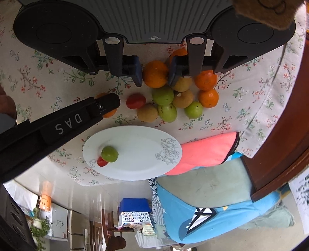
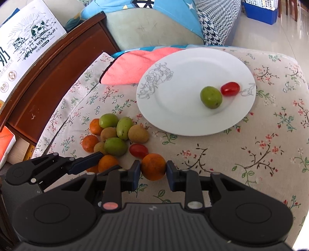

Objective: Organize fruits
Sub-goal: 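Grasp an orange with the right tool while the left tool grasps another orange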

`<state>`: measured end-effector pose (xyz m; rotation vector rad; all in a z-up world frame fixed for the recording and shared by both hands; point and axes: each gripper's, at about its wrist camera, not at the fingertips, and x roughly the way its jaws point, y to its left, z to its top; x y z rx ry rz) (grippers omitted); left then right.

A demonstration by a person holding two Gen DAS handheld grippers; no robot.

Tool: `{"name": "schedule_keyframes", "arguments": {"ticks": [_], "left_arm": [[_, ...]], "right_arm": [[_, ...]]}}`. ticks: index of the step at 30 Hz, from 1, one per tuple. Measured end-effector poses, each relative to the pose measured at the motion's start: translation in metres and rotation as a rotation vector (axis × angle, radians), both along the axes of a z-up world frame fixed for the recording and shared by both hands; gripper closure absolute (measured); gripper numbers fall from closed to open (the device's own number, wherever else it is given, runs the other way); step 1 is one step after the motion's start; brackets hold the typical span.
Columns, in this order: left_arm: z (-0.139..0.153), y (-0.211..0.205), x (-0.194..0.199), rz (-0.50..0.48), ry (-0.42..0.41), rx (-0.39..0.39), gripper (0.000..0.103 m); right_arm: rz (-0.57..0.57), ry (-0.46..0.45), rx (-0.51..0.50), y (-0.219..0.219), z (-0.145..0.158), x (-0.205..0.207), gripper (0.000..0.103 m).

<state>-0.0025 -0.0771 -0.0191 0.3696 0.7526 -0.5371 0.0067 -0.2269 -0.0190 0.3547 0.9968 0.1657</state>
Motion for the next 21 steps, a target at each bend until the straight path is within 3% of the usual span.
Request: {"name": "schedule_keyframes", "arguments": {"ticks": [21], "left_arm": [[0.041,0.005,0.021,0.085,0.013,-0.211,0.077]], "right_arm": [[-0.1,-0.084,0.06,-0.031,0.029,0.004,0.074]]}}
